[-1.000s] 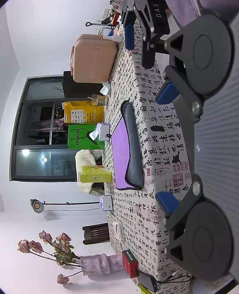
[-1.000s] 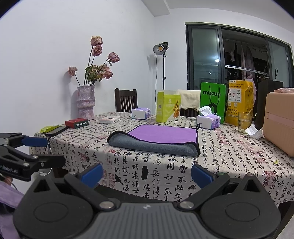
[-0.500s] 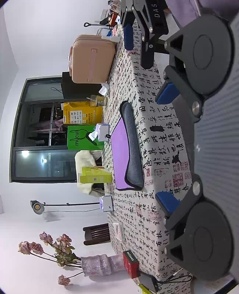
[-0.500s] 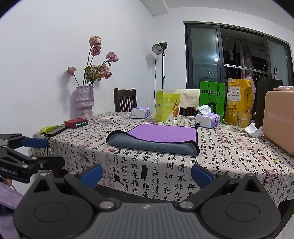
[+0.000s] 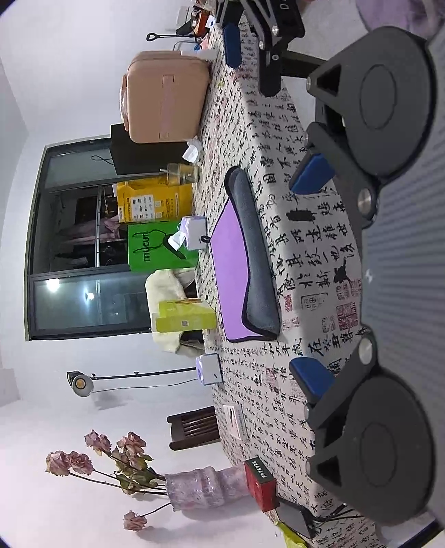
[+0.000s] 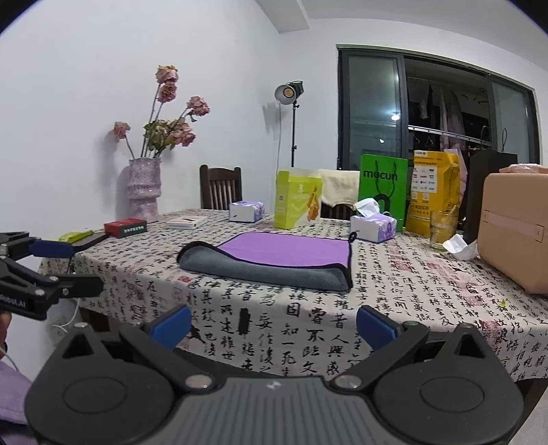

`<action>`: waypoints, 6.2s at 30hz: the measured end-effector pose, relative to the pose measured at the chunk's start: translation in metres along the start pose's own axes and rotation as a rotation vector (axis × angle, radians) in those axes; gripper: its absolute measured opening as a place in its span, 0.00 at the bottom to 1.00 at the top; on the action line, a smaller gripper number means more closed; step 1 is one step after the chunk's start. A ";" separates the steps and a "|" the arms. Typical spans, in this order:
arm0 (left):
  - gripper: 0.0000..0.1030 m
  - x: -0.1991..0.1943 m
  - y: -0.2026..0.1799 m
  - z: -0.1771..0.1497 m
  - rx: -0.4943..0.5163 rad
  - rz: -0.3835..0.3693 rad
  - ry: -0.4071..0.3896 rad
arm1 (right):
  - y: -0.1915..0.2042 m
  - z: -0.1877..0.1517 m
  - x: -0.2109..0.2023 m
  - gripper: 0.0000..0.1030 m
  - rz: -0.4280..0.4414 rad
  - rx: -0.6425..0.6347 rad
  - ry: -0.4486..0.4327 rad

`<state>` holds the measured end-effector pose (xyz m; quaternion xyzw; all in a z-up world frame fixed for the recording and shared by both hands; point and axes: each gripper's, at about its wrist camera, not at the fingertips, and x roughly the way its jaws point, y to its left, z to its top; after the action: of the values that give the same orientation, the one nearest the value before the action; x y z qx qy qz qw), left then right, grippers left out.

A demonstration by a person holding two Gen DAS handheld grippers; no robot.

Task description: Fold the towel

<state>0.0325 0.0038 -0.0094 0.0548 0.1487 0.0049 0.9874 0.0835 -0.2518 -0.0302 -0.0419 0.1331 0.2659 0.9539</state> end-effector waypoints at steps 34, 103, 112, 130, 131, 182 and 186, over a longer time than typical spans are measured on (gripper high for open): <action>0.84 0.194 0.062 0.046 -0.083 -0.010 0.183 | -0.084 0.047 0.194 0.86 0.023 0.047 0.137; 0.06 0.436 0.146 0.141 0.025 -0.031 0.284 | -0.169 0.153 0.445 0.05 0.121 0.006 0.263; 0.07 0.494 0.157 0.134 -0.006 -0.042 0.365 | -0.182 0.145 0.507 0.05 0.101 0.035 0.359; 0.59 0.479 0.174 0.137 -0.027 0.025 0.361 | -0.194 0.147 0.506 0.41 0.013 0.080 0.353; 0.60 0.473 0.174 0.138 -0.027 0.024 0.358 | -0.193 0.149 0.501 0.43 0.013 0.076 0.346; 1.00 0.186 0.084 0.111 -0.054 0.058 0.111 | -0.087 0.134 0.230 1.00 0.033 0.005 0.099; 1.00 0.165 0.077 0.104 -0.057 0.055 0.095 | -0.082 0.126 0.208 1.00 0.033 0.012 0.087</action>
<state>0.2212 0.0736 0.0498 0.0306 0.1935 0.0387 0.9799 0.3262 -0.1995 0.0342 -0.0454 0.1765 0.2790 0.9429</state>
